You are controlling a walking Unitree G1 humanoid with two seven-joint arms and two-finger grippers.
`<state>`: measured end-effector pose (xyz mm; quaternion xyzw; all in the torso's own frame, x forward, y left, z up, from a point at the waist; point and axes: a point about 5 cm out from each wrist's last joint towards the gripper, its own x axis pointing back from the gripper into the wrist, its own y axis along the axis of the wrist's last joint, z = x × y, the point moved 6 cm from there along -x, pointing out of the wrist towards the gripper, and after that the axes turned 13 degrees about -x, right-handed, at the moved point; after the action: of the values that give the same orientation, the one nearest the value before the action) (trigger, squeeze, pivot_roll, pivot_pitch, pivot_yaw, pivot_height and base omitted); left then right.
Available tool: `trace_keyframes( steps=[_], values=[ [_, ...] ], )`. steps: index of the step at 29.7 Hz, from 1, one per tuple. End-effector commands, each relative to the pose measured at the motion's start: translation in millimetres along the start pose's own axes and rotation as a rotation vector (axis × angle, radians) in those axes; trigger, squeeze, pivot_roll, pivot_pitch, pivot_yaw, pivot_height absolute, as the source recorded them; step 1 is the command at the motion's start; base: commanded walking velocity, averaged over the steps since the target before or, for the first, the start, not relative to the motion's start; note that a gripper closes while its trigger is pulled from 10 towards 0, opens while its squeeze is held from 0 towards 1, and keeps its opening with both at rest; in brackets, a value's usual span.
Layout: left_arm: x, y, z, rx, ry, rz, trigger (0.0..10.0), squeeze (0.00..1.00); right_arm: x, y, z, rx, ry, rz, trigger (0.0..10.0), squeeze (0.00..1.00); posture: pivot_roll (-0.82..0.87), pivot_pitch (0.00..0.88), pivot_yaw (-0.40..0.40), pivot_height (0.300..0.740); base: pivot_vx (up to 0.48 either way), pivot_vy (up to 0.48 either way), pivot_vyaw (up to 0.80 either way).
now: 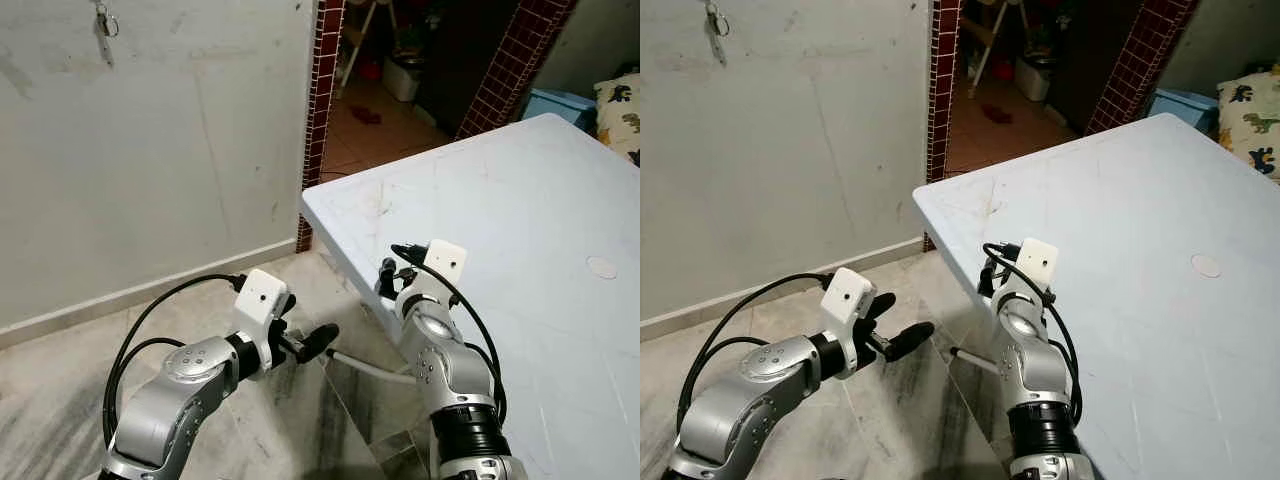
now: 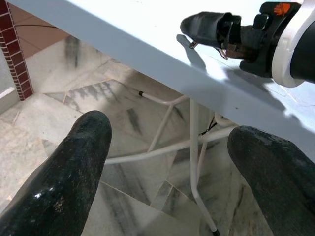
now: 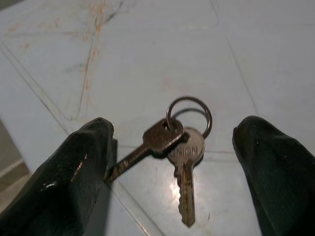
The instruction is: Hang keys on a hook
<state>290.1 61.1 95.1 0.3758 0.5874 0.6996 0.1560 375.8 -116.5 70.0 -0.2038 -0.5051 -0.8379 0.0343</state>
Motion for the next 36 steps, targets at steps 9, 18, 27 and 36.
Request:
trace_keyframes(
  steps=[9,18,27,36],
  values=[
    [-1.1,4,-3.1,-0.014,-0.006,-0.011,10.0,0.0,5.5,-30,-0.6,-0.067,0.003,0.118,0.0,0.0,0.17,0.08,-0.108,0.74,0.0,0.0,0.0],
    [-1.0,5,-1.3,-0.018,-0.001,-0.012,10.0,0.0,3.9,-35,-3.6,-0.08,-0.009,0.139,0.0,0.0,0.18,0.08,-0.109,0.74,0.0,0.0,0.0],
    [-1.2,5,-2.7,-0.014,-0.004,-0.012,10.0,0.0,5.2,-39,-11.2,-0.073,-0.03,0.158,0.0,0.0,0.17,0.086,-0.107,0.74,0.0,0.0,0.0],
    [-2.5,7,-1.1,-0.016,0.0,-0.015,10.0,0.0,2.9,-35,-13.1,-0.059,-0.034,0.145,0.0,0.0,0.17,0.087,-0.105,0.74,0.0,0.0,0.0]
  ],
)
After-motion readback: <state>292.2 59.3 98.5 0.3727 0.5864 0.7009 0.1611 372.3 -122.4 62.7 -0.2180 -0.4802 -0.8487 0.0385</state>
